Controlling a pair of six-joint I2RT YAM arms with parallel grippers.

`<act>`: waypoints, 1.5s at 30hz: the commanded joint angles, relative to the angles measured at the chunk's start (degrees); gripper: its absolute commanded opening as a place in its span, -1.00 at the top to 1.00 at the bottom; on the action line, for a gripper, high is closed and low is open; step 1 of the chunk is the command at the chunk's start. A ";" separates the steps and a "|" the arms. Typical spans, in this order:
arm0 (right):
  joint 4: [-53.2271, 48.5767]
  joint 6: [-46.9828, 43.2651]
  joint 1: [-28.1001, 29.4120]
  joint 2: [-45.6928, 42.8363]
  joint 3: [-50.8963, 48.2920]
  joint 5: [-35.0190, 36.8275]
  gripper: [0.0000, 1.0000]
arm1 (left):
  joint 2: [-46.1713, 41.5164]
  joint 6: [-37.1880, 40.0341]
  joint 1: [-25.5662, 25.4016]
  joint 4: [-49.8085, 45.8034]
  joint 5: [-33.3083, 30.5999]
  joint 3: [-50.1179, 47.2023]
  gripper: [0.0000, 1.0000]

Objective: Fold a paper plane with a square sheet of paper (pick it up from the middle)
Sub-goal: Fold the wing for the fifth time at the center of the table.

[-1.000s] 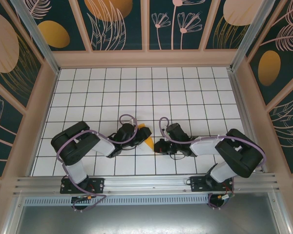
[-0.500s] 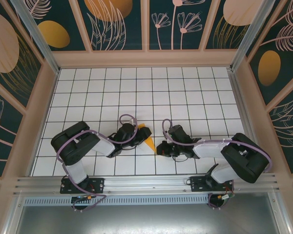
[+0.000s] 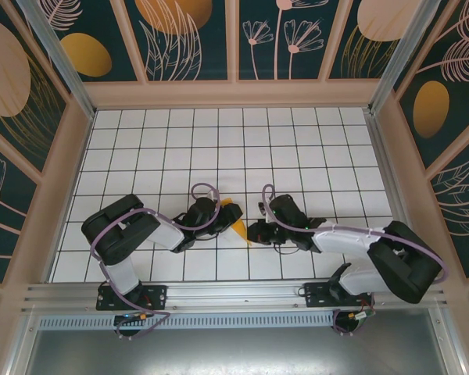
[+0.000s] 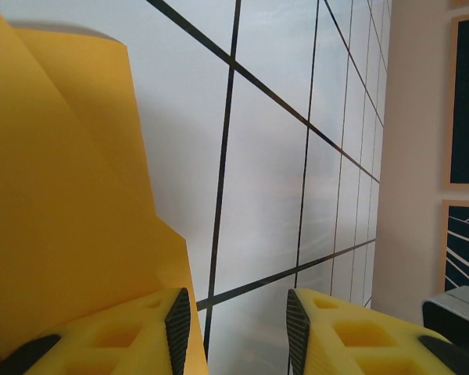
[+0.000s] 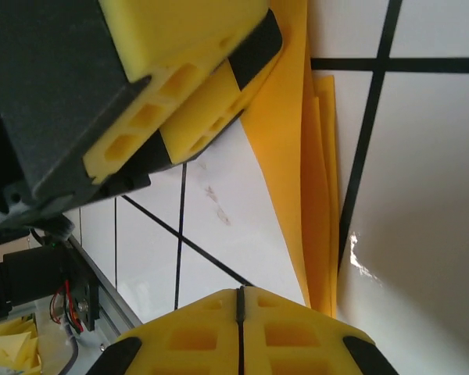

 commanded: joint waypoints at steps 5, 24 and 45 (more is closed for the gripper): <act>5.69 -1.63 -0.29 8.73 5.26 -1.08 0.85 | 2.55 0.52 0.45 -7.07 -2.37 -0.02 0.19; 3.46 1.03 -0.93 5.18 -4.03 -1.89 0.83 | 2.32 0.05 0.49 -7.64 -3.51 -0.70 0.22; 4.35 -1.26 -0.97 2.80 3.72 -0.62 0.82 | 3.04 0.39 0.46 -6.62 -2.16 -0.19 0.21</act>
